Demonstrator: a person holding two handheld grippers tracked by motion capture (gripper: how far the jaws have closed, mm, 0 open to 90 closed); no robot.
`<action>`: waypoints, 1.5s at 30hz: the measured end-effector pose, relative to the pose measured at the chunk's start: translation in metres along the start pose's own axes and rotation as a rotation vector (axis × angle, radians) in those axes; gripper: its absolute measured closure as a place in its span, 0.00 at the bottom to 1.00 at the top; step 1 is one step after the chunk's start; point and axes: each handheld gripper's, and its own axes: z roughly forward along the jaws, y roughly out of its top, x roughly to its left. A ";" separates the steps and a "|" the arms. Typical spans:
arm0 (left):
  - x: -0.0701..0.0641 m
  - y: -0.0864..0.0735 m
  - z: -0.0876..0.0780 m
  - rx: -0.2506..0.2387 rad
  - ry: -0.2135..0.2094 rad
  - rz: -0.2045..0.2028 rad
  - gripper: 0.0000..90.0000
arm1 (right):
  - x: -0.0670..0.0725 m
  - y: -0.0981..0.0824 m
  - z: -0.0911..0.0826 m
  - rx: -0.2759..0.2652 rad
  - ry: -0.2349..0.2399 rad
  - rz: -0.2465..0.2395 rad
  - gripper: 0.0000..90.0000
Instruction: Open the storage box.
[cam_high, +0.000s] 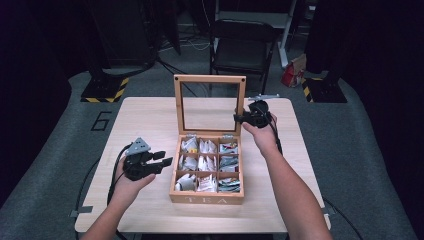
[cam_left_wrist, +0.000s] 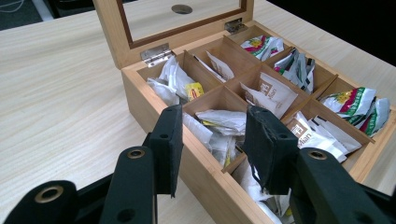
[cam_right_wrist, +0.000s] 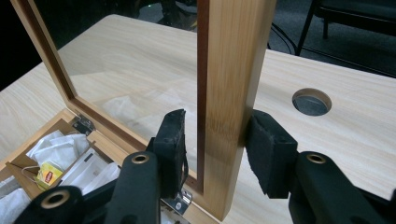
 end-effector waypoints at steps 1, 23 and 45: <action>0.000 0.000 0.000 0.001 0.000 0.000 0.63 | 0.000 0.000 0.000 0.007 -0.002 -0.001 0.64; -0.005 -0.007 0.007 0.001 -0.004 -0.006 0.57 | -0.001 -0.027 -0.027 0.018 0.006 -0.028 0.64; -0.007 -0.014 0.015 0.014 -0.034 -0.004 0.53 | 0.035 -0.069 -0.075 0.020 0.051 -0.133 0.53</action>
